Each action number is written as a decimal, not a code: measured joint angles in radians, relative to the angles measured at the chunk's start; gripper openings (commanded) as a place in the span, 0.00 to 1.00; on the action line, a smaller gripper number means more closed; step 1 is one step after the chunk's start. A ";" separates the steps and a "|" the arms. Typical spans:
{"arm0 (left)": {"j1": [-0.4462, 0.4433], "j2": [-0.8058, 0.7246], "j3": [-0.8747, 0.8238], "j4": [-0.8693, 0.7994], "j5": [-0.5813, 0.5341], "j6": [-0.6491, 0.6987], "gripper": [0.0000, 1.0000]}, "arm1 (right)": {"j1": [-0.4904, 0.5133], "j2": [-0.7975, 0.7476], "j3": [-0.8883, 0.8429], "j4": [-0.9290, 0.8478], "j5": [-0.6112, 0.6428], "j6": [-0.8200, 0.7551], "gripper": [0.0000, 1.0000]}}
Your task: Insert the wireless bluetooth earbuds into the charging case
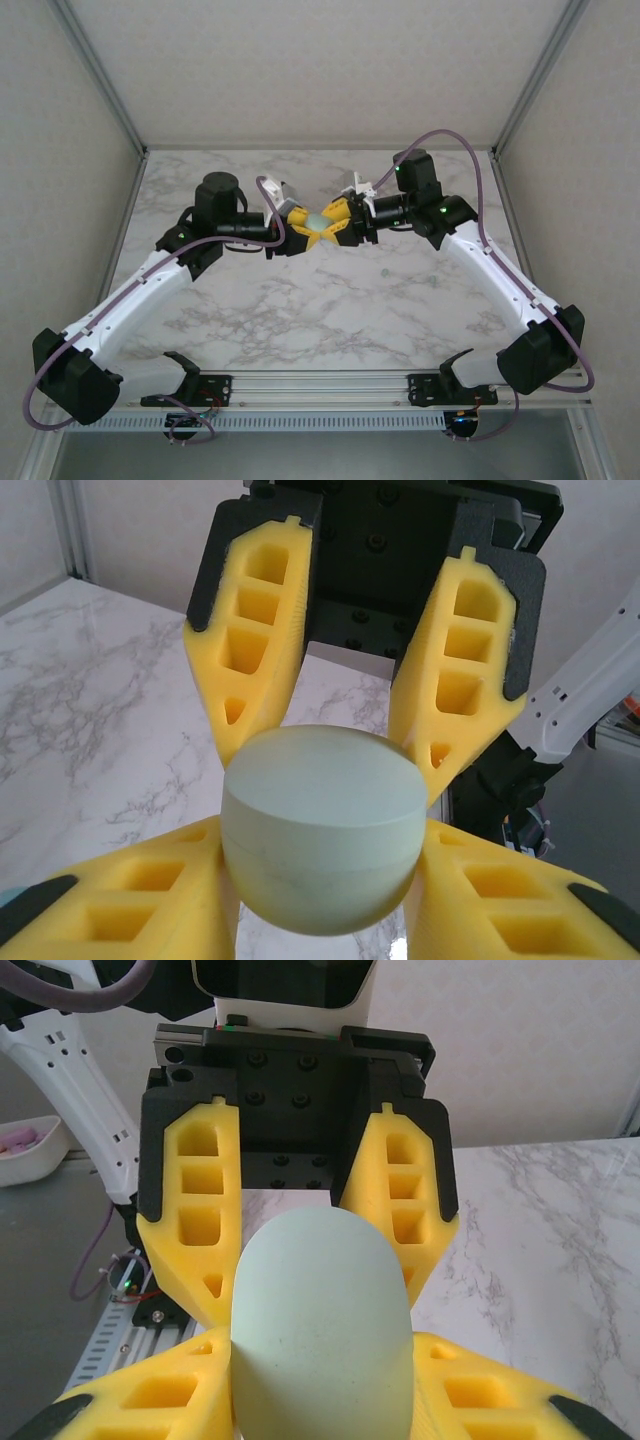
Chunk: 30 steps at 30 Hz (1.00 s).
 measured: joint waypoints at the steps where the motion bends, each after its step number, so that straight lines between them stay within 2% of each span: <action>1: 0.000 0.000 0.000 -0.005 0.000 0.000 0.34 | 0.001 0.000 0.000 -0.004 0.000 -0.003 0.38; 5: -0.002 0.002 0.012 -0.027 0.001 0.008 0.31 | 0.002 0.001 0.005 -0.021 0.001 -0.018 0.41; 10: -0.003 0.002 0.014 -0.034 0.002 0.011 0.28 | 0.005 0.001 0.009 -0.035 0.010 -0.035 0.51; 16: -0.003 0.002 0.014 -0.046 -0.001 0.018 0.28 | -0.001 0.000 0.010 -0.068 0.032 -0.058 0.53; 20: -0.003 0.002 0.014 -0.048 -0.001 0.019 0.28 | -0.003 -0.006 0.010 -0.074 0.035 -0.060 0.52; 25: -0.002 0.002 0.017 -0.048 -0.008 0.021 0.30 | -0.005 -0.009 0.009 -0.064 0.034 -0.048 0.40; 30: -0.002 0.002 0.019 -0.050 -0.012 0.021 0.40 | -0.008 -0.009 0.009 -0.060 0.031 -0.041 0.36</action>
